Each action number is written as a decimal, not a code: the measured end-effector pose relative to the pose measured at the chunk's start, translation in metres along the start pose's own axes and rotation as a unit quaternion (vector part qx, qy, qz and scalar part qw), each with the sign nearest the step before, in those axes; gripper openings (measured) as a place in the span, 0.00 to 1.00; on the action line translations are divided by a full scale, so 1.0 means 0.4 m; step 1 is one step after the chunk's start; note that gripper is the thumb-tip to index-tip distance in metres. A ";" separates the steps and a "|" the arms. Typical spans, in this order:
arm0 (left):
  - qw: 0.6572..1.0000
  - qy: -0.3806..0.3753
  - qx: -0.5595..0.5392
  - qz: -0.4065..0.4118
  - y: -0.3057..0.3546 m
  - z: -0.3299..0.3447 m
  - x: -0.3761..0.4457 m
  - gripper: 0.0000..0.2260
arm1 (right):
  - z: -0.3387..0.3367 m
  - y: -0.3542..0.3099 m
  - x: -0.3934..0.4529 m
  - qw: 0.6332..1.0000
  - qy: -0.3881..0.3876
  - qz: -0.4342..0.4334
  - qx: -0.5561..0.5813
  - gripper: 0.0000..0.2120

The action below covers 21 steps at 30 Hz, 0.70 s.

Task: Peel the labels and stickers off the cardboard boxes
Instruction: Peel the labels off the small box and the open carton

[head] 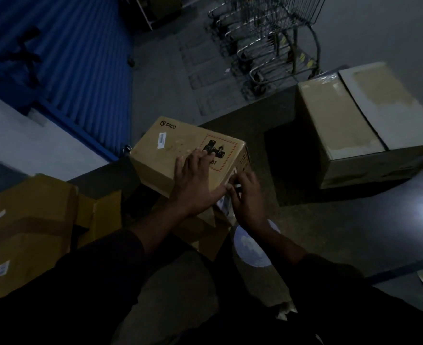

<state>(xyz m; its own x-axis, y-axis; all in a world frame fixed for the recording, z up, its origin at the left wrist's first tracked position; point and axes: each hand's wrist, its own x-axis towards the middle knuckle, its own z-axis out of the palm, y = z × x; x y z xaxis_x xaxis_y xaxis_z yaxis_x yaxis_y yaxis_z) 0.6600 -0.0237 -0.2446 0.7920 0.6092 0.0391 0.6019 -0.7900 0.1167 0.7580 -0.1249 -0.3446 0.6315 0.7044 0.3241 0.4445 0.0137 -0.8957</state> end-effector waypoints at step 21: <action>1.000 0.008 0.008 0.004 -0.005 0.010 0.001 0.41 | -0.025 -0.032 0.010 0.997 0.035 0.045 0.054 0.14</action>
<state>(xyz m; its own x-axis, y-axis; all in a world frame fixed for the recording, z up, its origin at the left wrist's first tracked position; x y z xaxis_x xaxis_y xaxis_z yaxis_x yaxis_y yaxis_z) 0.6596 -0.0220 -0.2489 0.7957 0.6031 0.0559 0.5964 -0.7963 0.1007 0.7612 -0.1296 -0.3287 0.7108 0.6545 0.2577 0.3150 0.0313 -0.9486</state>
